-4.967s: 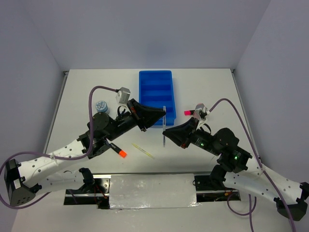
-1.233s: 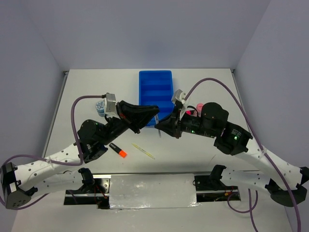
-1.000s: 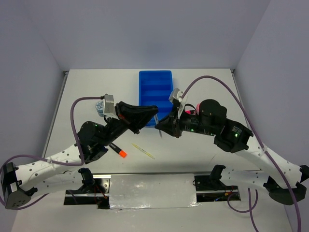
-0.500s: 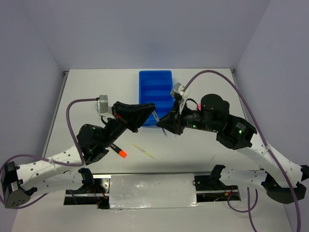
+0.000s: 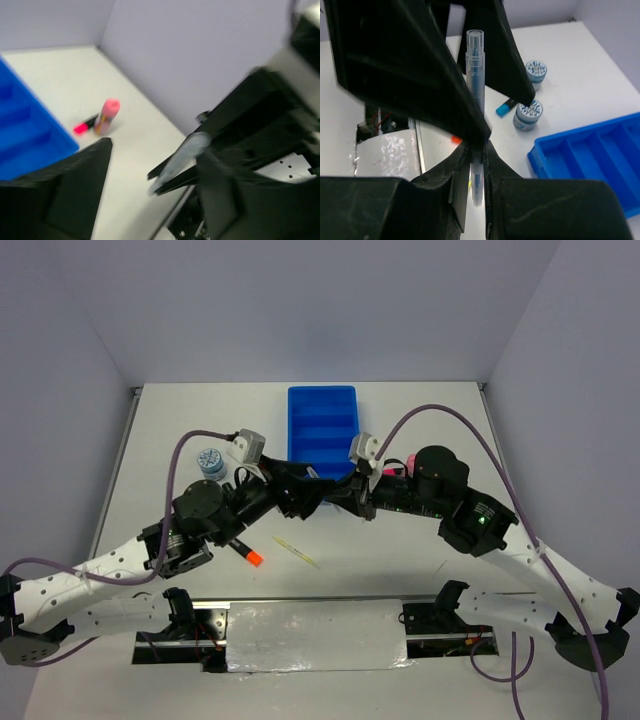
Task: Sort the stationery into containers
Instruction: Close the pen cap on the pen, then place the pen in the storage box.
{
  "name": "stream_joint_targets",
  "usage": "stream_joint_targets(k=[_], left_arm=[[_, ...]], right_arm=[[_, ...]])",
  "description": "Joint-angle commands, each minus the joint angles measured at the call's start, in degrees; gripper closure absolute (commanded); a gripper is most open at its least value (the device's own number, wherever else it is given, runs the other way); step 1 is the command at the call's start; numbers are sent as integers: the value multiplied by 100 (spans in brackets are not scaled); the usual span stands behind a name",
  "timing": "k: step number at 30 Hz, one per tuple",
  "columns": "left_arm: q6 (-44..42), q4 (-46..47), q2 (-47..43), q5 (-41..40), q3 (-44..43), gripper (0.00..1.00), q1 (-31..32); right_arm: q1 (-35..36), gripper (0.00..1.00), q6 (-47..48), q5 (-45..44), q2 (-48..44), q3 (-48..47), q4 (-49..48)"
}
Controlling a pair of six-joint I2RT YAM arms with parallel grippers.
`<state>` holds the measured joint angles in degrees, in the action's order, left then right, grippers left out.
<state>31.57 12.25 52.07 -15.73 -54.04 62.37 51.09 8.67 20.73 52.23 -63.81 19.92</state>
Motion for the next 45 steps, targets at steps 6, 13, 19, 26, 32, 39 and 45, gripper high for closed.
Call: stream_joint_targets(k=[6,13,19,26,32,39,45], left_arm=[[32,-1900,189,-1736,-1467,1,12],[656,-4149,119,-3373,-2663,1,12],[1054,-6005,-250,-3824,-2911,1,12],[-17,-5981,-1189,-3421,-2033,1,12],[-336,-5374,-1797,-3411,-995,1,12],[-450,-5198,-1982,-3323,-441,1,12],[-433,-5154,-2236,-3349,-300,1,12]], right_arm=[[15,100,837,-200,437,-184,-279],[-423,100,1550,-886,1122,-535,170],[-697,100,2376,-1194,1895,-710,142],[-864,100,2947,-1335,3547,-1528,776],[-855,100,3237,-1976,4383,-1670,715],[-978,100,3405,-2064,4814,-1679,496],[-1031,100,3510,-2205,5052,-1845,557]])
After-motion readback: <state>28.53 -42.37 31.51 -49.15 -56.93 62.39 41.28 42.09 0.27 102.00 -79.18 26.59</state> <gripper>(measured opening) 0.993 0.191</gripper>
